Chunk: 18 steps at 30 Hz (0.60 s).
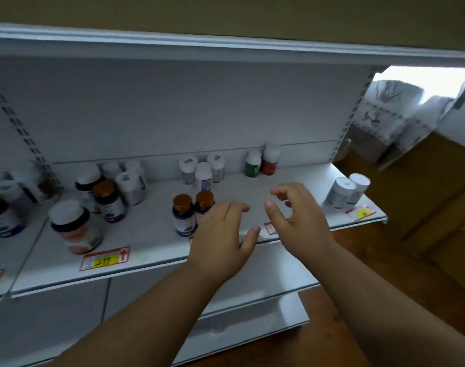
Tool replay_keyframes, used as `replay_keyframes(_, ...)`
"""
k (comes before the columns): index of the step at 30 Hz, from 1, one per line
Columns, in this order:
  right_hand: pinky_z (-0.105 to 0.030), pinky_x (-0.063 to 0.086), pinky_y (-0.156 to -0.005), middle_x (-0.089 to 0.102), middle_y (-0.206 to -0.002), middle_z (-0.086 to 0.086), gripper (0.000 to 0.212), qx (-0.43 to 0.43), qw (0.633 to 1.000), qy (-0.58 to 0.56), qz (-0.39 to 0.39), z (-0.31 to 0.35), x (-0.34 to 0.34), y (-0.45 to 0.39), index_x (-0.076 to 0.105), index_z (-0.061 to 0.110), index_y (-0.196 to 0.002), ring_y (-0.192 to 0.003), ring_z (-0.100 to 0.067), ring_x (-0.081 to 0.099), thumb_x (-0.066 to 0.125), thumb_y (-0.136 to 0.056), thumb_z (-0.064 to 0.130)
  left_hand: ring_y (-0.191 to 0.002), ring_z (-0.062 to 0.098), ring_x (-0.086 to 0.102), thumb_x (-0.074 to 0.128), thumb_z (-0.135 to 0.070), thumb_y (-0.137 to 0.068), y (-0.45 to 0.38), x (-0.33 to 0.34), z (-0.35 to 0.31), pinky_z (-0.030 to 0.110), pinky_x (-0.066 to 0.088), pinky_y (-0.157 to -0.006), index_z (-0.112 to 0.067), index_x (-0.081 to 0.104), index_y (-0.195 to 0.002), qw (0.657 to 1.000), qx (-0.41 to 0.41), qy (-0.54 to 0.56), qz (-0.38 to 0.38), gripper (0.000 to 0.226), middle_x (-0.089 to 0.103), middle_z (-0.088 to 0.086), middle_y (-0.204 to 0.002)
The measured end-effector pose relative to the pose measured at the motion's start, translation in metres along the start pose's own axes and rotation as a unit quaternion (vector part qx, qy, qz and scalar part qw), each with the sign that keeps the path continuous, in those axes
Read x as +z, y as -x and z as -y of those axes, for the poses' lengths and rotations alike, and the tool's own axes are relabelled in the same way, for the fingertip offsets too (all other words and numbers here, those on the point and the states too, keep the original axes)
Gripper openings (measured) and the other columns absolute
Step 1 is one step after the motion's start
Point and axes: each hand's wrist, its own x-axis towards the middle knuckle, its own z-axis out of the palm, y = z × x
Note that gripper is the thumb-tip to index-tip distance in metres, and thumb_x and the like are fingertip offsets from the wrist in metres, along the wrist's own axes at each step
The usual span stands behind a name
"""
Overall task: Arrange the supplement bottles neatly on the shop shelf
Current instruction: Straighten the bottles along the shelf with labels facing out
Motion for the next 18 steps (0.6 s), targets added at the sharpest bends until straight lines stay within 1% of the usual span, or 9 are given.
replay_keyframes(3, -0.025, 0.045, -0.084, 0.051, -0.105, 0.013, 0.023, 0.011, 1.0, 0.0, 0.01, -0.032, -0.01, -0.015, 0.058, 0.02, -0.111, -0.097, -0.007, 0.052, 0.062, -0.091, 0.03, -0.111, 0.017, 0.05, 0.055, -0.044, -0.09, -0.022, 0.023, -0.016, 0.031, 0.038, -0.094, -0.019, 0.055, -0.124, 1.0, -0.017, -0.003, 0.016, 0.042, 0.056, 0.001, -0.121)
replay_keyframes(6, -0.018, 0.039, -0.079, 0.049, -0.105, 0.014, 0.023, 0.025, 0.999, 0.001, 0.025, -0.058, -0.005, -0.037, 0.057, 0.024, -0.112, -0.094, -0.003, 0.049, 0.061, -0.091, 0.034, -0.11, 0.018, 0.052, 0.056, -0.044, -0.09, -0.042, 0.04, -0.015, 0.033, 0.043, -0.093, -0.019, 0.056, -0.124, 0.999, -0.023, -0.002, 0.024, 0.042, 0.057, 0.002, -0.121)
replay_keyframes(8, -0.015, 0.037, -0.074, 0.049, -0.105, 0.014, 0.024, 0.043, 0.999, -0.003, 0.014, -0.073, 0.002, -0.054, 0.057, 0.026, -0.111, -0.091, -0.003, 0.05, 0.061, -0.089, 0.036, -0.109, 0.019, 0.054, 0.058, -0.042, -0.09, -0.059, 0.052, -0.011, 0.032, 0.044, -0.091, -0.018, 0.057, -0.124, 0.999, -0.016, -0.01, 0.034, 0.042, 0.058, 0.003, -0.121)
replay_keyframes(10, -0.013, 0.037, -0.071, 0.051, -0.106, 0.012, 0.025, 0.066, 0.998, -0.012, 0.007, -0.087, 0.01, -0.068, 0.057, 0.028, -0.112, -0.091, -0.005, 0.052, 0.061, -0.089, 0.038, -0.109, 0.021, 0.054, 0.059, -0.041, -0.09, -0.076, 0.064, -0.006, 0.032, 0.042, -0.091, -0.017, 0.058, -0.125, 0.999, -0.012, -0.026, 0.044, 0.042, 0.058, 0.004, -0.121)
replay_keyframes(13, -0.021, 0.046, -0.078, 0.051, -0.114, 0.011, 0.028, 0.08, 0.996, -0.016, 0.03, -0.108, 0.017, -0.091, 0.052, 0.035, -0.115, -0.097, -0.006, 0.054, 0.061, -0.089, 0.04, -0.107, 0.025, 0.055, 0.062, -0.035, -0.089, -0.095, 0.079, -0.006, 0.029, 0.039, -0.09, -0.012, 0.059, -0.123, 0.999, -0.015, -0.016, 0.044, 0.041, 0.059, 0.007, -0.119)
replay_keyframes(15, -0.028, 0.05, -0.086, 0.05, -0.121, 0.008, 0.033, 0.097, 0.994, -0.001, 0.055, -0.124, 0.02, -0.114, 0.048, 0.037, -0.119, -0.104, -0.011, 0.055, 0.062, -0.089, 0.039, -0.111, 0.02, 0.049, 0.059, -0.038, -0.091, -0.105, 0.09, -0.004, 0.021, 0.029, -0.09, -0.016, 0.055, -0.127, 0.998, -0.034, 0.0, 0.054, 0.042, 0.055, 0.003, -0.123)
replay_keyframes(16, -0.029, 0.049, -0.088, 0.049, -0.126, 0.005, 0.037, 0.101, 0.993, 0.001, 0.067, -0.133, 0.022, -0.126, 0.047, 0.035, -0.124, -0.108, -0.014, 0.055, 0.061, -0.09, 0.038, -0.112, 0.016, 0.046, 0.056, -0.041, -0.092, -0.11, 0.095, -0.003, 0.018, 0.026, -0.09, -0.019, 0.052, -0.129, 0.997, -0.047, 0.008, 0.065, 0.043, 0.052, 0.0, -0.125)
replay_keyframes(18, -0.026, 0.044, -0.088, 0.045, -0.136, -0.002, 0.049, 0.102, 0.99, -0.005, 0.102, -0.15, 0.03, -0.152, 0.042, 0.032, -0.134, -0.116, -0.02, 0.053, 0.061, -0.09, 0.038, -0.114, 0.013, 0.042, 0.052, -0.045, -0.093, -0.121, 0.106, -0.001, 0.019, 0.026, -0.092, -0.025, 0.047, -0.132, 0.994, -0.074, 0.018, 0.074, 0.044, 0.048, -0.005, -0.127)
